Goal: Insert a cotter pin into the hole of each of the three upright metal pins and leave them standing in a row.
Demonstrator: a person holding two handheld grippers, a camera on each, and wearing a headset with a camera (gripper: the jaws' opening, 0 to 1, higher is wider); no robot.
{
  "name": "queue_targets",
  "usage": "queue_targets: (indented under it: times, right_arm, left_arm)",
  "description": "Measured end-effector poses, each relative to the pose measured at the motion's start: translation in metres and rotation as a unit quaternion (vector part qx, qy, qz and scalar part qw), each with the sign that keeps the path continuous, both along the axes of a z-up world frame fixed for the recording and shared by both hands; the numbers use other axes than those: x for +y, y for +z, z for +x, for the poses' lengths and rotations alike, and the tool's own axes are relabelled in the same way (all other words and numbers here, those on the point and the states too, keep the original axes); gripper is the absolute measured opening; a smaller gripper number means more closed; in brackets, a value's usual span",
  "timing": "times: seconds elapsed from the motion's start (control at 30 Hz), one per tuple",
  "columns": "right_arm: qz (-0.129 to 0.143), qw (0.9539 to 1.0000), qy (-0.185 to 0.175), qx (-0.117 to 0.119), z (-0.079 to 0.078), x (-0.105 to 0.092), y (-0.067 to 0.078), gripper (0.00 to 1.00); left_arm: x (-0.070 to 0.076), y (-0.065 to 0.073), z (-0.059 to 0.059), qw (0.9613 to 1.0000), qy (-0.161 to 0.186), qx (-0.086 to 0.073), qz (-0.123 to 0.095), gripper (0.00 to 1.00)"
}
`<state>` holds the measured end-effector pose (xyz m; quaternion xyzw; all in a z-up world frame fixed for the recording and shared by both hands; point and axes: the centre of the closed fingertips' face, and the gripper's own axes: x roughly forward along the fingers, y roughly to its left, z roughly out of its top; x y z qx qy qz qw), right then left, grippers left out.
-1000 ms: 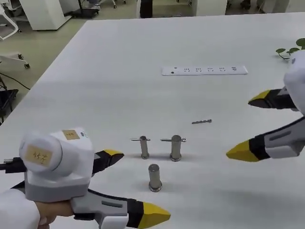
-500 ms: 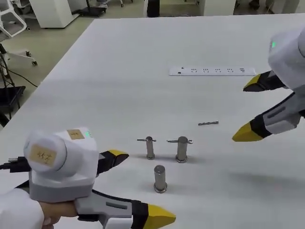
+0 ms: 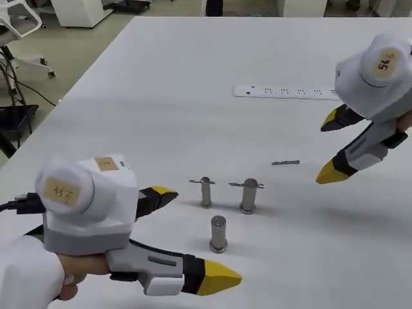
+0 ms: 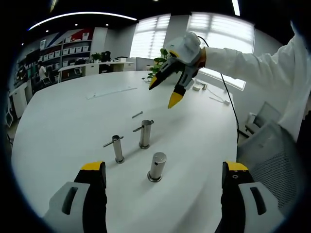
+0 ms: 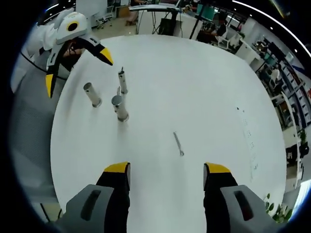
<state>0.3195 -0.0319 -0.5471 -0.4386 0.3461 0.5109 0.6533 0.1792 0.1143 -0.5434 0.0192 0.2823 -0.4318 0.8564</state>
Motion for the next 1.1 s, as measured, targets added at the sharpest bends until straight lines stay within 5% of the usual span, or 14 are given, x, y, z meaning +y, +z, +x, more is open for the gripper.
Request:
queue_targets:
  times: [0.13,0.73,1.1]
  right_arm:
    - [-0.026,0.9994,0.021,0.001,0.008,0.001,-0.010,0.51]
    - [-0.050,0.9964,0.066,0.017,0.035,0.035,-0.039,0.26]
    - [-0.079,0.9939,0.068,0.038,0.046,0.027,-0.060,0.16]
  left_arm:
    - [0.002,-0.002,-0.002,1.0000,0.000,0.003,0.002,0.99]
    - [0.002,-0.002,-0.002,1.0000,0.005,0.005,0.001,0.99]
    - [0.004,-0.002,-0.001,0.9999,0.012,0.008,-0.002,0.96]
